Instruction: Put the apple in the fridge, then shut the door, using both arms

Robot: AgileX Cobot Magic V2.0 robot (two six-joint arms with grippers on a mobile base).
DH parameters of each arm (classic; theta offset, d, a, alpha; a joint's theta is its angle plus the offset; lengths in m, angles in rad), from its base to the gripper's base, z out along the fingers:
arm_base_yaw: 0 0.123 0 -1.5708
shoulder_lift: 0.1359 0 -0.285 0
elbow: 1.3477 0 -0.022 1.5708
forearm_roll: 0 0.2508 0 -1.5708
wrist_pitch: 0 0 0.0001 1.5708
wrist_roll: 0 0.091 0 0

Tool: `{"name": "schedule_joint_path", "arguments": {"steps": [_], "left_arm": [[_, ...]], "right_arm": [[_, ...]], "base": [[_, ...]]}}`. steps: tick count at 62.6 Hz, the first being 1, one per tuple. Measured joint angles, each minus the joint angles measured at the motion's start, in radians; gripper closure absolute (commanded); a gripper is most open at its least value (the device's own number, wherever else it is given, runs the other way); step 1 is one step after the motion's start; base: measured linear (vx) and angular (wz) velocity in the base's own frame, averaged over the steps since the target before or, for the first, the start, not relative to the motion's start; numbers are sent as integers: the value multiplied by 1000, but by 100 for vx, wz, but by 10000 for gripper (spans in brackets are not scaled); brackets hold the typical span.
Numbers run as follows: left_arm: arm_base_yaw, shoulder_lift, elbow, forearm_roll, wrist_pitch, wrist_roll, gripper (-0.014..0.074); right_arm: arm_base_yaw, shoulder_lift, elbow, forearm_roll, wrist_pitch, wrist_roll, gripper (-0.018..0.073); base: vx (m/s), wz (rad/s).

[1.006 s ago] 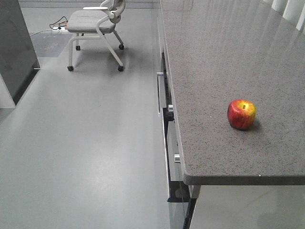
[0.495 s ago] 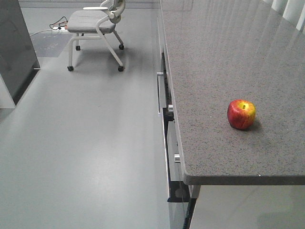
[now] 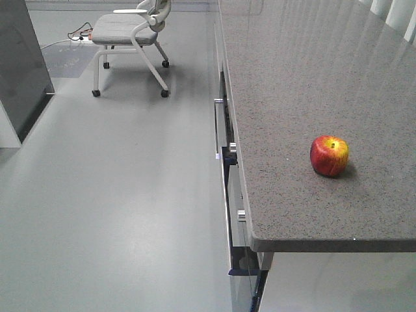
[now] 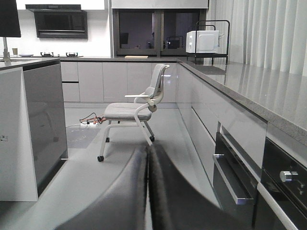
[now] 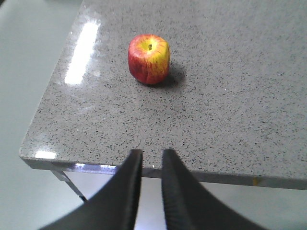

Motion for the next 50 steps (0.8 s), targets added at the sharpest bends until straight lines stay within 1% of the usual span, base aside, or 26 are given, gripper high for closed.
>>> {"name": "schedule_joint_path", "arguments": {"steps": [4,8,13,17,21,35,50], "left_arm": [[0,0,0,0,0,0,603],[0,0,0,0,0,0,603],[0,0,0,0,0,0,603],[0,0,0,0,0,0,603],[0,0,0,0,0,0,603],[0,0,0,0,0,0,603],[0,0,0,0,0,0,603]], "right_arm": [[0,50,-29,2,12,0,158],[0,98,-56,6,19,0,76],[0,162,-89,7,19,-5,-6],[0,212,-113,10,19,-24,-43],[0,265,-139,18,19,-43,-57],[0,436,-241,52,17,-104,-48],[0,623,-351,57,1,-121,-41]], "base": [[0,0],[0,0],[0,0],[0,0],[0,0],[0,0],[0,0]]}}
